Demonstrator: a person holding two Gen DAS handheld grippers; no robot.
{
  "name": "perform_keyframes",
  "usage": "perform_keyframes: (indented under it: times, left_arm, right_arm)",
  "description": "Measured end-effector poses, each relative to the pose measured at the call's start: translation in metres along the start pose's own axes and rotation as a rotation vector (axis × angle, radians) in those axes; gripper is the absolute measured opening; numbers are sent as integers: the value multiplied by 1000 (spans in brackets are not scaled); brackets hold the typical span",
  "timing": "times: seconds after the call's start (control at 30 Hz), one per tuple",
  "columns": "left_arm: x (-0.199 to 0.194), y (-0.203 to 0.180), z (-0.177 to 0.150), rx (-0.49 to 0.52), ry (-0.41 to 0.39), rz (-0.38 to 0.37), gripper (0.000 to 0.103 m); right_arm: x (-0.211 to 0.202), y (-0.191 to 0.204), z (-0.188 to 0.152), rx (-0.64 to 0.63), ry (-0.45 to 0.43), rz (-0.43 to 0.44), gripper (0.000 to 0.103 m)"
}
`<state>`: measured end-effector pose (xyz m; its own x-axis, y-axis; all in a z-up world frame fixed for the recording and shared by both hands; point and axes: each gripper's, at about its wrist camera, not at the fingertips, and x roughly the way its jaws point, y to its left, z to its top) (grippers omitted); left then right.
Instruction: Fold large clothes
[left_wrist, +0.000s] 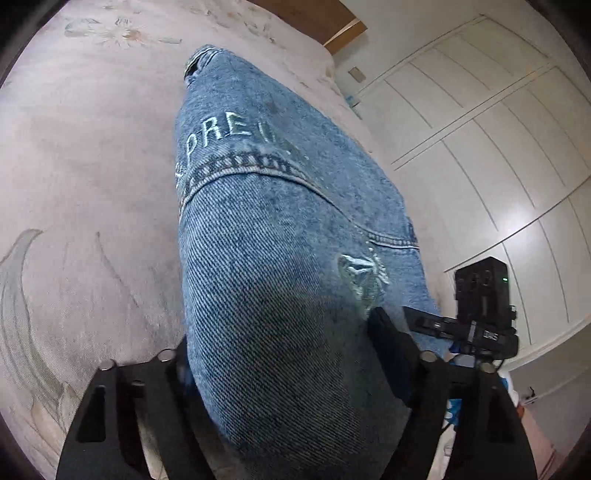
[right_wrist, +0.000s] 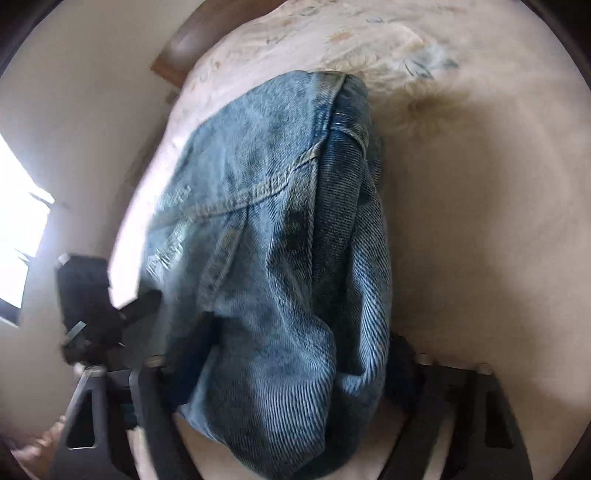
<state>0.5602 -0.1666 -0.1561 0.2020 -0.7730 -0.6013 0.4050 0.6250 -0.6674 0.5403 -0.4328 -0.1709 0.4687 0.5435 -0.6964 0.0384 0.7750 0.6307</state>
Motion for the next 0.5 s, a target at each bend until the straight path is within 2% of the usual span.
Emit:
perform_keyframes:
  times: [0.07,0.13,0.2,0.27,0.4,0.5]
  left_arm:
    - [-10,-2,1,11,-16,-10,46]
    - [-23,-11,3,56,-38,0,40]
    - [-43,-28,7,151,-69,47,39]
    - [-63,-34,8,190,-102,67,39]
    - [-117,-21,9,203,-165,109,39]
    - [-143,-1,0,186,-174,152,39]
  right_arm:
    - [3,5,-1,-14,-20,18,46]
    - [0,16,-1,-38,-58,50,38]
    - [-1,36,1,-96,-85,70,36]
    - [1,59,3,-153,-92,74,35]
    - [18,94,3,-203,-98,147,35]
    - [41,119,-1,-245,-80,177,35]
